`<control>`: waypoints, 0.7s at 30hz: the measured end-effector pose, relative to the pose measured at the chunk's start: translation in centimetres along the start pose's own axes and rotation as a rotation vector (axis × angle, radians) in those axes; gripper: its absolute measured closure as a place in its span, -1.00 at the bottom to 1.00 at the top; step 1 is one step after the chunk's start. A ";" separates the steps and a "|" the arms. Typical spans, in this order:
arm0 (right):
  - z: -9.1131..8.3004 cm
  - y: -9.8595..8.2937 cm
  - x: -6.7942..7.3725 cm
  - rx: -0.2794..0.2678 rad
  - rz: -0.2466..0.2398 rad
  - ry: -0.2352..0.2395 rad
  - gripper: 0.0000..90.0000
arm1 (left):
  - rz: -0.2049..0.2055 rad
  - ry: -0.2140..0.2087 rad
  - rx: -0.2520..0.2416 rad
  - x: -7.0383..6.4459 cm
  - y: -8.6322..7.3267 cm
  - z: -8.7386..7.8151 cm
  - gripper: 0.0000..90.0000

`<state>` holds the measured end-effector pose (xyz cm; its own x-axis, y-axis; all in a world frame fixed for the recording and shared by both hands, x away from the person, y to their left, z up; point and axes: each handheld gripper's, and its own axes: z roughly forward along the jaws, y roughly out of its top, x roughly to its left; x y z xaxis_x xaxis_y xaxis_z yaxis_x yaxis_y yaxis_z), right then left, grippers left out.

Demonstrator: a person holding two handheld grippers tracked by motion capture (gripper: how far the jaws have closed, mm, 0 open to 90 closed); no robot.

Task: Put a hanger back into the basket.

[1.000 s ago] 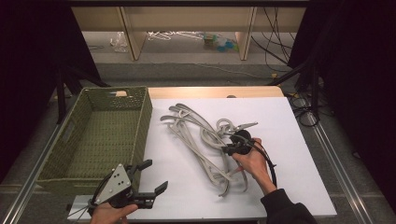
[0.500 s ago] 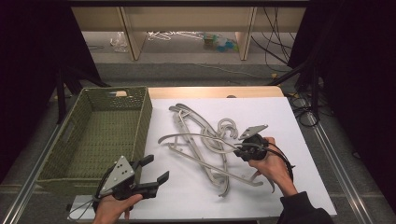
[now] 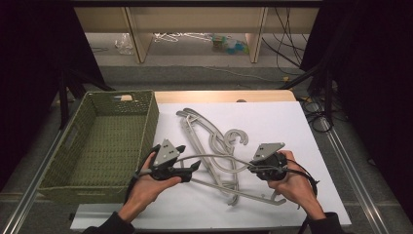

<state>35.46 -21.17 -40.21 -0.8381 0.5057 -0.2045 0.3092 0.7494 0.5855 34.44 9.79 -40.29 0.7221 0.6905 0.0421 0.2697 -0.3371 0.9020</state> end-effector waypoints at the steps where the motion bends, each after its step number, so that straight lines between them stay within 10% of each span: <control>1: -0.2 0.1 0.1 0.005 -0.015 0.005 0.81 | 0.005 -0.009 0.009 -0.2 0.2 0.6 -0.30; 6: -0.9 0.6 1.1 0.005 -0.069 0.005 0.81 | 0.038 -0.134 0.109 -1.1 0.5 2.9 -0.23; 21: -1.7 1.2 1.9 -0.010 -0.173 -0.003 0.81 | 0.090 -0.270 0.163 -1.3 0.6 5.1 0.04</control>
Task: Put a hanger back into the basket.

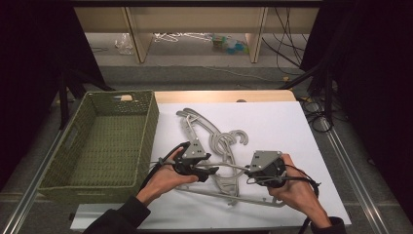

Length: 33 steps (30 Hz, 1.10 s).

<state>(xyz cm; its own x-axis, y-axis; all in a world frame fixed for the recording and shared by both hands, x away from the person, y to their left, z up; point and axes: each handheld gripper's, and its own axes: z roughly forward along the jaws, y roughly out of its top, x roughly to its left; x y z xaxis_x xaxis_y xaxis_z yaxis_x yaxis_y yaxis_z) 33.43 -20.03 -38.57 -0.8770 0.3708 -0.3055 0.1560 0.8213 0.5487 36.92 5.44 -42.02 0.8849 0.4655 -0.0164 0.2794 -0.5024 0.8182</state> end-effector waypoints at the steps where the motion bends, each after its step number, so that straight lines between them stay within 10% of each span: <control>1: -0.1 0.0 0.1 -0.001 0.002 0.012 0.81 | 0.007 -0.009 -0.005 0.0 0.0 0.2 0.07; 12: -0.2 0.0 0.1 -0.018 -0.054 0.037 0.80 | 0.043 -0.075 0.066 -0.6 0.5 0.4 0.55; 13: -0.2 -0.1 0.1 -0.024 -0.043 0.044 0.80 | 0.139 -0.073 0.062 -0.3 0.7 0.4 0.58; 19: -0.7 -0.4 -0.5 -0.027 -0.039 0.002 0.44 | 0.193 -0.105 0.079 -1.5 1.1 -0.2 0.80; 33: -3.8 -0.3 -0.1 -0.187 0.187 -0.086 -0.20 | 0.030 -0.020 0.099 -0.2 1.4 -2.6 0.81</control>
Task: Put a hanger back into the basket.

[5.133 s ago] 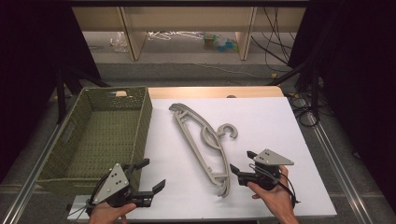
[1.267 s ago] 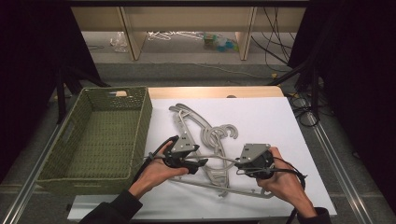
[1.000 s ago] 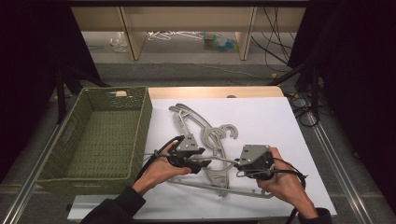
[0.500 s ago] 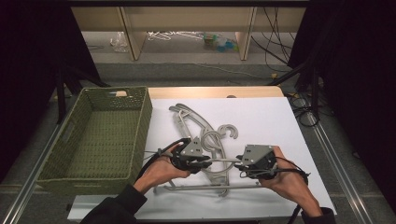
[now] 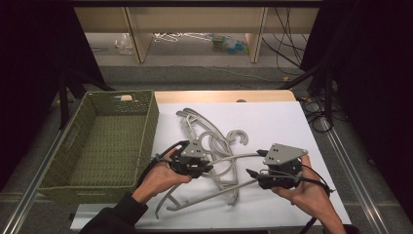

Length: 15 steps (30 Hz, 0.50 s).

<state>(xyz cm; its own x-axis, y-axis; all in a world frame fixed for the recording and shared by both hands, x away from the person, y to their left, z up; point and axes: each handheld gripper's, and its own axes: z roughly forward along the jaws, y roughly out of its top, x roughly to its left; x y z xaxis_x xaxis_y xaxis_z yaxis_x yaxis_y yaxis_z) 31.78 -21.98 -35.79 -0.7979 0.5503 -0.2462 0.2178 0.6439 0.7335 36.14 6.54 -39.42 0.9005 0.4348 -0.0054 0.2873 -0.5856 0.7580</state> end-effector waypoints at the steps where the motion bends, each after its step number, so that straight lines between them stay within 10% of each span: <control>1: -0.1 -0.2 0.1 -0.018 0.016 -0.001 -0.21 | -0.012 0.003 -0.004 0.2 0.1 -0.3 0.81; 8: -0.2 -3.3 0.6 -0.105 0.196 -0.004 -0.25 | -0.075 0.041 -0.053 1.4 0.7 -2.0 0.81; 15: 0.6 -4.0 1.0 -0.098 0.218 0.006 -0.26 | -0.131 0.055 -0.119 1.9 1.2 -4.7 0.81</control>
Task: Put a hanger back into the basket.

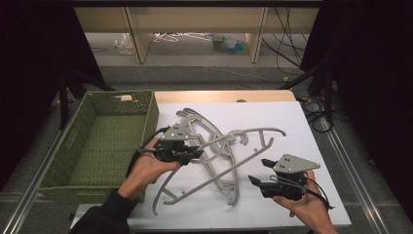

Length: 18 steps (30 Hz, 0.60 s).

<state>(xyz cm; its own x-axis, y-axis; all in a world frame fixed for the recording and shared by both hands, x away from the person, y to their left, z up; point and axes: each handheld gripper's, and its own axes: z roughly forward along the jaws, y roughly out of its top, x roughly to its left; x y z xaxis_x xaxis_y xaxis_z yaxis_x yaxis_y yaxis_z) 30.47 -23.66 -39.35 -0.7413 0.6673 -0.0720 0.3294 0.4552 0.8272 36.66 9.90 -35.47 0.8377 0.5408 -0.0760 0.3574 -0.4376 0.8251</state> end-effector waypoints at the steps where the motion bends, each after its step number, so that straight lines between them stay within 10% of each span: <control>1: 0.1 0.0 0.1 0.005 0.003 0.008 -0.27 | -0.006 0.008 -0.012 0.1 0.2 -0.5 0.81; 18: 1.3 -0.8 0.5 0.028 0.009 0.044 -0.33 | -0.109 0.061 -0.150 3.4 4.6 -8.9 0.82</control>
<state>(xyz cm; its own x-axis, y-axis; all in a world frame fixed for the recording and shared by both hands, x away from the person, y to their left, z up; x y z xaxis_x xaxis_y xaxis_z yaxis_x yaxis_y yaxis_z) 30.58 -22.92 -40.78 -0.7627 0.6455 -0.0395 0.3523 0.4659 0.8117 37.47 16.14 -26.91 0.7694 0.6234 -0.1391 0.3753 -0.2650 0.8882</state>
